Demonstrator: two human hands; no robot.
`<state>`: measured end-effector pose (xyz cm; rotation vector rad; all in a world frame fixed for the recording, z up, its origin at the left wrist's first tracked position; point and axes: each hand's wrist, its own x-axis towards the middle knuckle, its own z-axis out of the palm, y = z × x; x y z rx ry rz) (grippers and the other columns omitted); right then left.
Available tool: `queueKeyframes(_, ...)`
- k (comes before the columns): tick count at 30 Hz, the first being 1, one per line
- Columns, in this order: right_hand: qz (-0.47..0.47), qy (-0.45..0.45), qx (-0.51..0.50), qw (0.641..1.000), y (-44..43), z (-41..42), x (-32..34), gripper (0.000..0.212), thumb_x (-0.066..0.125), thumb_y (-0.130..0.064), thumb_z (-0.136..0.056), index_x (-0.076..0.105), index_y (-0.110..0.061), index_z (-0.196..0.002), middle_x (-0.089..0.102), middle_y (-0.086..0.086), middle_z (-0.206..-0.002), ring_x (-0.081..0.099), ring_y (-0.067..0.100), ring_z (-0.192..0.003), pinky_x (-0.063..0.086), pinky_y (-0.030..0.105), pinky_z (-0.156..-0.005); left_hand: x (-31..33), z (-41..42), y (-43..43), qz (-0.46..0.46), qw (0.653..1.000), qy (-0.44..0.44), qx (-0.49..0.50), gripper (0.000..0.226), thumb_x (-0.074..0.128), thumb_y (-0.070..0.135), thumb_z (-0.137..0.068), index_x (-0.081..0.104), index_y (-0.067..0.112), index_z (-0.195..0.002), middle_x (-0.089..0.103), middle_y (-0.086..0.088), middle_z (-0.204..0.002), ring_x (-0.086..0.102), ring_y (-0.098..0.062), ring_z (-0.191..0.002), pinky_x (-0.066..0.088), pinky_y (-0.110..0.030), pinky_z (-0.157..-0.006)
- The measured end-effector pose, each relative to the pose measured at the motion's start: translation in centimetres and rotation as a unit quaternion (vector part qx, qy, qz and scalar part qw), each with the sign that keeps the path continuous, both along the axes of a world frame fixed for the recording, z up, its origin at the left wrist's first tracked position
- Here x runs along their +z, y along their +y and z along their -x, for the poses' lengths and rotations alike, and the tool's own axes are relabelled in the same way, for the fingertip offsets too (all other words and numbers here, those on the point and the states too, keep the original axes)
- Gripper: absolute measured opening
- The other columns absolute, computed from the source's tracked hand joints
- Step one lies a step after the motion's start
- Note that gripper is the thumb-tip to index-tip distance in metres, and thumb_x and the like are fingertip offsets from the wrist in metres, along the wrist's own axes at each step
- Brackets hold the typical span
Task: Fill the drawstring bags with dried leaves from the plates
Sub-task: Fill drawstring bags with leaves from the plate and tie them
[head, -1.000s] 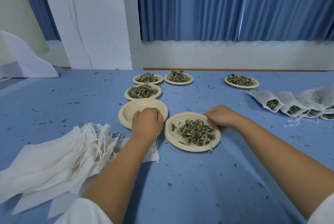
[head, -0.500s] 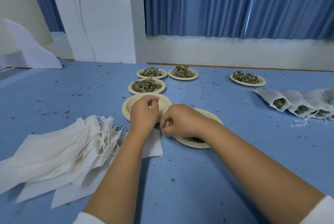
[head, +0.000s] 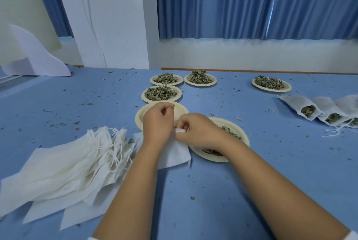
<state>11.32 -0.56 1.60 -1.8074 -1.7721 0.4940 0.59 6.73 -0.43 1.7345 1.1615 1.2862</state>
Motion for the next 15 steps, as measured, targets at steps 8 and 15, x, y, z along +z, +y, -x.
queueKeyframes(8, -0.049, 0.301, -0.088, 0.948, -1.9, -4.7, 1.5, 0.015, 0.070, -0.013, -0.087, 0.065, -0.019, -0.099, 0.073, 0.000, -0.086, 0.068, 0.005, -0.069, 0.051, 0.019, -0.057, 0.3, -0.6, -0.9, 0.053, 0.990, 0.009, -0.131, 0.012, 0.062, 0.040, -0.091, 0.072, 0.032, -0.088, 0.067, 0.021, -0.079, 0.056, 0.012, -0.069, 0.039, -0.015, -0.063)
queueKeyframes(15, -0.057, 0.284, -0.182, 0.940, -3.1, -6.9, 2.0, 0.024, 0.076, -0.031, -0.081, 0.065, -0.027, -0.102, 0.068, -0.004, -0.094, 0.062, 0.002, -0.067, 0.041, 0.016, -0.052, 0.5, -1.7, -1.1, 0.023, 0.986, -0.004, -0.164, 0.006, 0.068, 0.028, -0.091, 0.070, 0.024, -0.086, 0.060, 0.016, -0.068, 0.051, 0.005, -0.061, 0.040, -0.010, -0.058)
